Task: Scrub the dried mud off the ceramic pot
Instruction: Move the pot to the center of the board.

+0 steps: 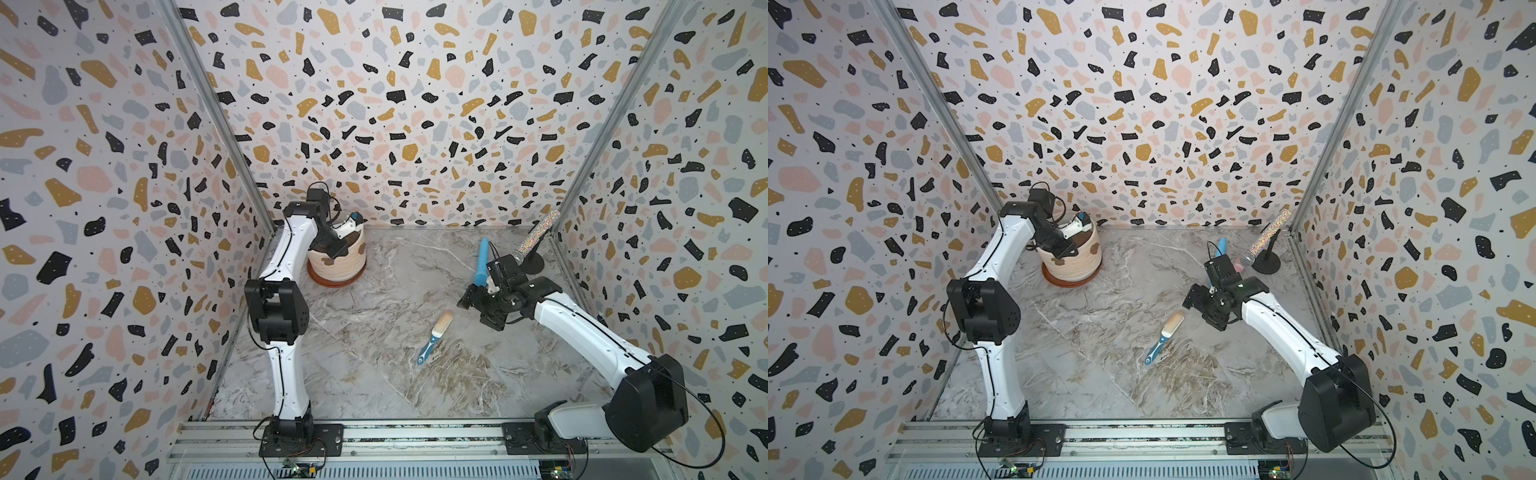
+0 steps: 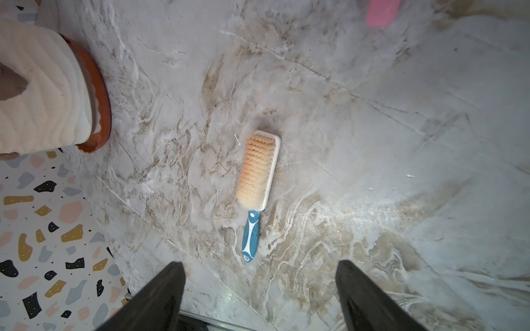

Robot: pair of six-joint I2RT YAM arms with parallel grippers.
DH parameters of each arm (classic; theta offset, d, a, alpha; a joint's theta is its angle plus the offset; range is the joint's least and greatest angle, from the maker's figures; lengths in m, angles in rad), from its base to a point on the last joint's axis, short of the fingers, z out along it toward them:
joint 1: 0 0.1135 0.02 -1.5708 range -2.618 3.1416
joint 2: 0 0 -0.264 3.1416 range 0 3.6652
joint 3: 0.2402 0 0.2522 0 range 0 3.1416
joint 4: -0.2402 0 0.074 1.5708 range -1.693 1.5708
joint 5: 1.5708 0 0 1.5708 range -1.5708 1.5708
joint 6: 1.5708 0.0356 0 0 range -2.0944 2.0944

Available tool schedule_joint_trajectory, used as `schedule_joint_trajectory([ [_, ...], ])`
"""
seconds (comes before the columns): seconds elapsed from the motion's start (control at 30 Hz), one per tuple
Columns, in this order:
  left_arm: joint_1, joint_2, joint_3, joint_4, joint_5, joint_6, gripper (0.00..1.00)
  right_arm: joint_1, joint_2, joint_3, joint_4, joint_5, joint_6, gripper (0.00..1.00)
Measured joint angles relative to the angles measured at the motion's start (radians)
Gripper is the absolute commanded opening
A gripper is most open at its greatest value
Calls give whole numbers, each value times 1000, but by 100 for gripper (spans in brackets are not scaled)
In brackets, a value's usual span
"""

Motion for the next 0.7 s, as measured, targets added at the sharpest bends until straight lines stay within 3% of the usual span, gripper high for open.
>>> schedule_joint_trajectory([
  [0.33, -78, -56, -84, 58, -119, -74, 1, 0, 0, -14, -45, 23, -14, 90],
  [0.5, -162, -92, -131, 62, -180, -154, 0, 0, 0, -30, -80, 34, -45, 91],
  [0.7, -276, -99, -130, 26, -161, -251, 0, 0, 0, -40, -118, 35, -70, 91],
])
